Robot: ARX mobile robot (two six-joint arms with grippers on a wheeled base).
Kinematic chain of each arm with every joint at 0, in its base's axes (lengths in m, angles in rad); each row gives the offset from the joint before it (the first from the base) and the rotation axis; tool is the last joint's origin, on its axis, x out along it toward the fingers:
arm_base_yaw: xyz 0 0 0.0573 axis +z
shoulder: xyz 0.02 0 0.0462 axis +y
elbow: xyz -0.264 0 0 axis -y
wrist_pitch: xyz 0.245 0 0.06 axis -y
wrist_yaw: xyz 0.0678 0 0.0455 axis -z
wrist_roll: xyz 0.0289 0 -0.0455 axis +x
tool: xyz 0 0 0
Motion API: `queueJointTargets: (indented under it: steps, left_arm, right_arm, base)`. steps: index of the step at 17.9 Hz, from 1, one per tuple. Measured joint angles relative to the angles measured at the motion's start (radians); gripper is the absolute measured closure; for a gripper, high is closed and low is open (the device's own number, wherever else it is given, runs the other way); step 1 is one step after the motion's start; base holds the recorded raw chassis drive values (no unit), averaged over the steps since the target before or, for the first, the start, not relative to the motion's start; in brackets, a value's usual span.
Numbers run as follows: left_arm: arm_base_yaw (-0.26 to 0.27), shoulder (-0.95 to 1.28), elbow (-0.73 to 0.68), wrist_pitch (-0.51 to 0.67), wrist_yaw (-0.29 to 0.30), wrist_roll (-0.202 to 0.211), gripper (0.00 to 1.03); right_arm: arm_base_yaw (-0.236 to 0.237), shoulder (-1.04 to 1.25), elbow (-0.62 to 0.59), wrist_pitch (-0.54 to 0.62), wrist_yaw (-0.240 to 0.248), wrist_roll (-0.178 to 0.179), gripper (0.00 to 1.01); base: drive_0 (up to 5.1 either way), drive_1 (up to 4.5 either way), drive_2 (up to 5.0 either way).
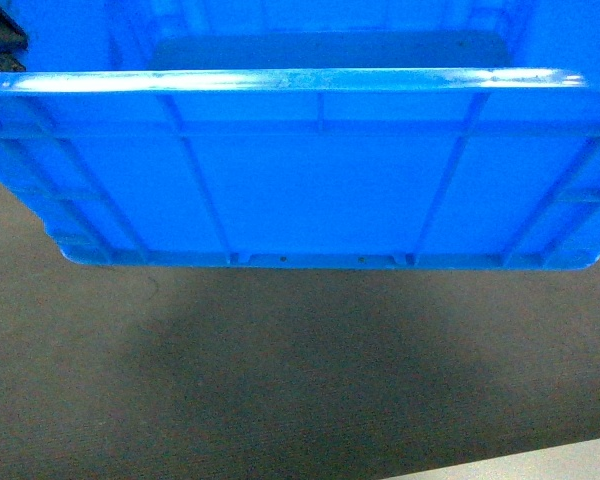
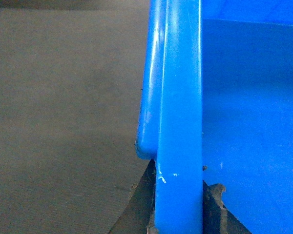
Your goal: Place box next to blue box on left shelf
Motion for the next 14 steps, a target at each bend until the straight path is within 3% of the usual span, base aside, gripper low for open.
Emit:
queueJointTargets:
  steps: [14]
  left_arm:
    - [0.0,0.0,0.0,0.0,0.0,0.0,0.95]
  right_arm:
    - [0.0,0.0,0.0,0.0,0.0,0.0,0.94]
  base:
    - [-1.3,-1.25,-1.3]
